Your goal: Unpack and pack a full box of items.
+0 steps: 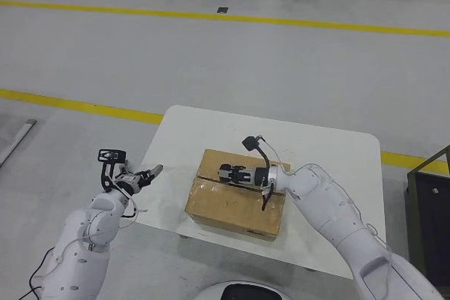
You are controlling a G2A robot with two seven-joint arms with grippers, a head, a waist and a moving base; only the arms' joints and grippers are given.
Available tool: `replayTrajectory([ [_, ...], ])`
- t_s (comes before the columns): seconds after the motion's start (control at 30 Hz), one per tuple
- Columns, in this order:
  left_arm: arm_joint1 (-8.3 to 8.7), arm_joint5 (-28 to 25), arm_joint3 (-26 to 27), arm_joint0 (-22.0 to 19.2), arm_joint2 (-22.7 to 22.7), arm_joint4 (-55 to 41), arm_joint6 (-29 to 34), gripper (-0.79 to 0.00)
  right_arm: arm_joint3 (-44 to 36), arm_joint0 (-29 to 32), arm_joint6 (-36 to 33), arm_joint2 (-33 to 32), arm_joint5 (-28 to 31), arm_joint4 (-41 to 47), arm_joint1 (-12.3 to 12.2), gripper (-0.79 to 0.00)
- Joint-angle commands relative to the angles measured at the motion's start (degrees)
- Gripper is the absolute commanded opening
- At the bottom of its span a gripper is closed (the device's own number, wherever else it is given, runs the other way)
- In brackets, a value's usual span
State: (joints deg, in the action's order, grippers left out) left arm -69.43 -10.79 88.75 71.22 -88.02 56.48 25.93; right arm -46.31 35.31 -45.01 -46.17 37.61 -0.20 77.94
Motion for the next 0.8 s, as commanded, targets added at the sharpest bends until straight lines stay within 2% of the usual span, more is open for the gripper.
replayTrajectory([
  [0.0,0.01,-0.29,0.1,0.12,0.19,-0.46,-0.2,0.0,0.81,-1.07,0.45,1.72,-0.98,-1.32,0.88,-0.785],
  [0.33,0.47,-2.57,-0.03,0.48,-1.33,-3.36,0.35,0.0,12.48,-4.54,4.44,6.38,-4.94,-1.02,5.39,-0.785],
  [0.77,1.46,-6.65,1.24,0.73,-3.38,-3.9,2.79,0.0,19.39,-6.92,4.51,7.01,-3.36,-0.55,7.91,-0.785],
])
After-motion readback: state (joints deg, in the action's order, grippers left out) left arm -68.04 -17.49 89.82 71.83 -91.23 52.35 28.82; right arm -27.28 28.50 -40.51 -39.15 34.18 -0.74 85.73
